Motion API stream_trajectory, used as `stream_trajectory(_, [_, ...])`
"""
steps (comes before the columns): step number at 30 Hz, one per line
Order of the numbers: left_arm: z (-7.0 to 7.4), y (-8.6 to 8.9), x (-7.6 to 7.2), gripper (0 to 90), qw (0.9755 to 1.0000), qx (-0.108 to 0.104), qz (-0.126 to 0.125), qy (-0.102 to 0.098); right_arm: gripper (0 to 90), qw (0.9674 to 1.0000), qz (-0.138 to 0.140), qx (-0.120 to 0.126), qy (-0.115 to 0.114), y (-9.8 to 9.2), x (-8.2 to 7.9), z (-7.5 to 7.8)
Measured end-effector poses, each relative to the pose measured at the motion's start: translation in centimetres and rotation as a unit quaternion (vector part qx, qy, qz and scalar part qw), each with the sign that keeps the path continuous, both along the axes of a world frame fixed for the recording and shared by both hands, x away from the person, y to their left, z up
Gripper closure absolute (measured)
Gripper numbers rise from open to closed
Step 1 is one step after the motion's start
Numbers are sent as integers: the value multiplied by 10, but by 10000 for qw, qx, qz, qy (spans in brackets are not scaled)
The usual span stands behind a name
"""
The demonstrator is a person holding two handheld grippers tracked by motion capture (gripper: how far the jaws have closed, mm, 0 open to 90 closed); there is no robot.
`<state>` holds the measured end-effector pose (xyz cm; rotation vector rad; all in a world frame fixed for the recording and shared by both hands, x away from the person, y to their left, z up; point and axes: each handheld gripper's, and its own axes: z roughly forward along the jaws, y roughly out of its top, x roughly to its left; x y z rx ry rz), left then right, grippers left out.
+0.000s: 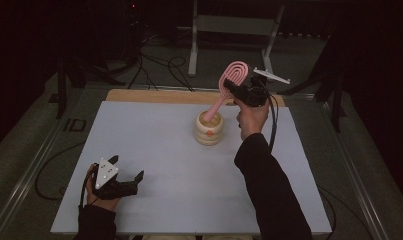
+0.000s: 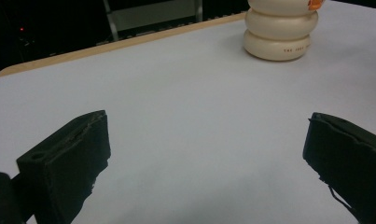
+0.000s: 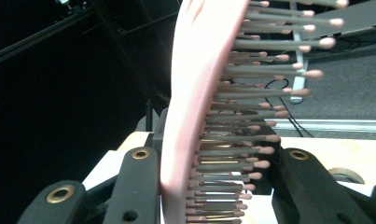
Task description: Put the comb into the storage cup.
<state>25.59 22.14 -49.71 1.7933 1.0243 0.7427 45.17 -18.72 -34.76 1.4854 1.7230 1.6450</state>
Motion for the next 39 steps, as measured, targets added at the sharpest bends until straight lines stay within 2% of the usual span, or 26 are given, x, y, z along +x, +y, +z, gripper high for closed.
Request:
stream_trajectory(23, [0, 0, 0, 17, 10000, 10, 5, -4, 638, 9996, -267, -44, 36, -11, 0, -10])
stream_trajectory(39, [0, 0, 0, 17, 10000, 7, 8, -5, 638, 9990, -365, -249, -27, -12, 1, -13])
